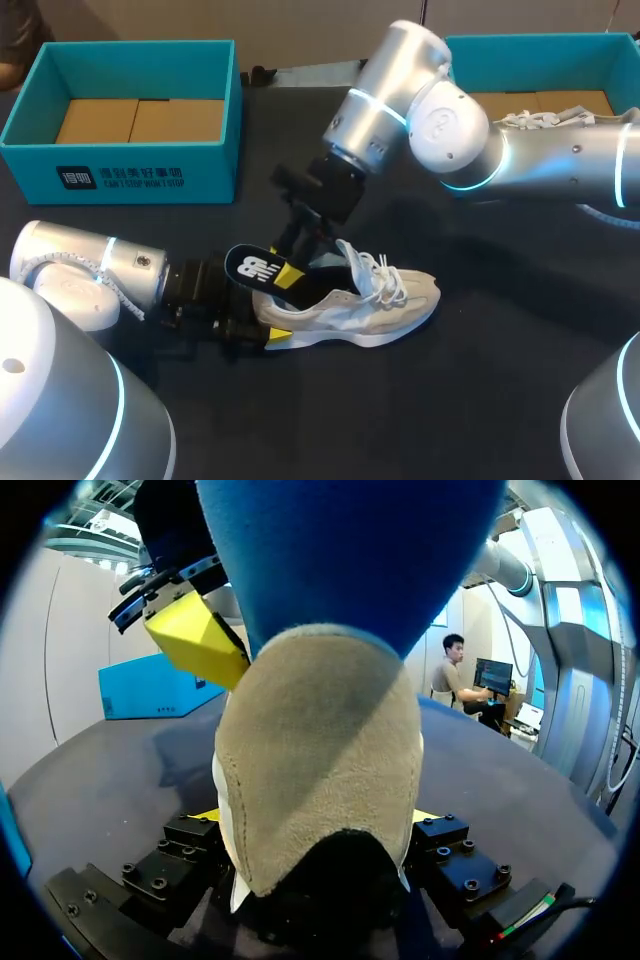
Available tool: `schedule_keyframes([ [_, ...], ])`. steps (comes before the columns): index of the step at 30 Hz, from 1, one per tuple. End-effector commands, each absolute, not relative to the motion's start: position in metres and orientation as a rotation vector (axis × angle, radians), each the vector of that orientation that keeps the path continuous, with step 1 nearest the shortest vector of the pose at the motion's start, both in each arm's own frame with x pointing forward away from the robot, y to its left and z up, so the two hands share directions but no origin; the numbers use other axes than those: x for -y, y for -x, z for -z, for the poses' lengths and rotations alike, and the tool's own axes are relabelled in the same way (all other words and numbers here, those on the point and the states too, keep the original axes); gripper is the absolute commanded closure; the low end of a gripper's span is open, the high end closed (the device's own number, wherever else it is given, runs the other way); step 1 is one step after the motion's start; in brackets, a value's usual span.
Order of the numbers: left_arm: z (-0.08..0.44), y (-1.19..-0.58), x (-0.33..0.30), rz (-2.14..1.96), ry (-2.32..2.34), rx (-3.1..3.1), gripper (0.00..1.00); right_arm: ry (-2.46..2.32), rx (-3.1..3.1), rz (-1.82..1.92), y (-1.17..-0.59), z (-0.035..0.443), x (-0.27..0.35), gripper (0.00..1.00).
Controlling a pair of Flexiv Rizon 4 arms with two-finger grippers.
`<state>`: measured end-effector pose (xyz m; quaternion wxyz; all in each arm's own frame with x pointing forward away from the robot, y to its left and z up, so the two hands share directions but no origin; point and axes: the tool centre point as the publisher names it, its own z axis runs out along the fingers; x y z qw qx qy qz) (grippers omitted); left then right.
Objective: Take the shoe out of the shoebox, open the shoe tongue, remove and reinsert the insole, then place the shoe into the shoebox
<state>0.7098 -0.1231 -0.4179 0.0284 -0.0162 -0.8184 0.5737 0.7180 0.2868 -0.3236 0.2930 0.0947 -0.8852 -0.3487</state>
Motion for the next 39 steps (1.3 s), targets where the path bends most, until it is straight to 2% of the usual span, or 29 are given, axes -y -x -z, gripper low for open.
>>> schedule_keyframes([
  [1, 0.418, -0.709, 0.124, -1.769, 0.049, 2.527, 1.0, -0.259, 2.347, 0.927, -0.72, 0.33, -0.293, 0.53],
  [7, 0.418, -0.709, 0.124, -1.769, 0.049, 2.527, 1.0, -0.265, 2.334, 0.923, -0.718, 0.332, -0.292, 0.56],
  [12, 0.418, -0.709, 0.124, -1.769, 0.049, 2.527, 1.0, -0.269, 2.329, 0.913, -0.716, 0.331, -0.29, 0.68],
  [15, 0.418, -0.709, 0.124, -1.769, 0.049, 2.527, 1.0, -0.27, 2.327, 0.908, -0.715, 0.331, -0.289, 0.78],
  [19, 0.418, -0.709, 0.124, -1.769, 0.049, 2.527, 1.0, -0.271, 2.327, 0.895, -0.715, 0.329, -0.285, 1.0],
  [27, 0.418, -0.709, 0.124, -1.769, 0.049, 2.527, 1.0, -0.28, 2.356, 0.887, -0.714, 0.319, -0.278, 1.0],
  [39, 0.418, -0.709, 0.124, -1.769, 0.049, 2.527, 1.0, -0.223, 2.523, 1.061, -0.727, 0.278, -0.291, 1.0],
])
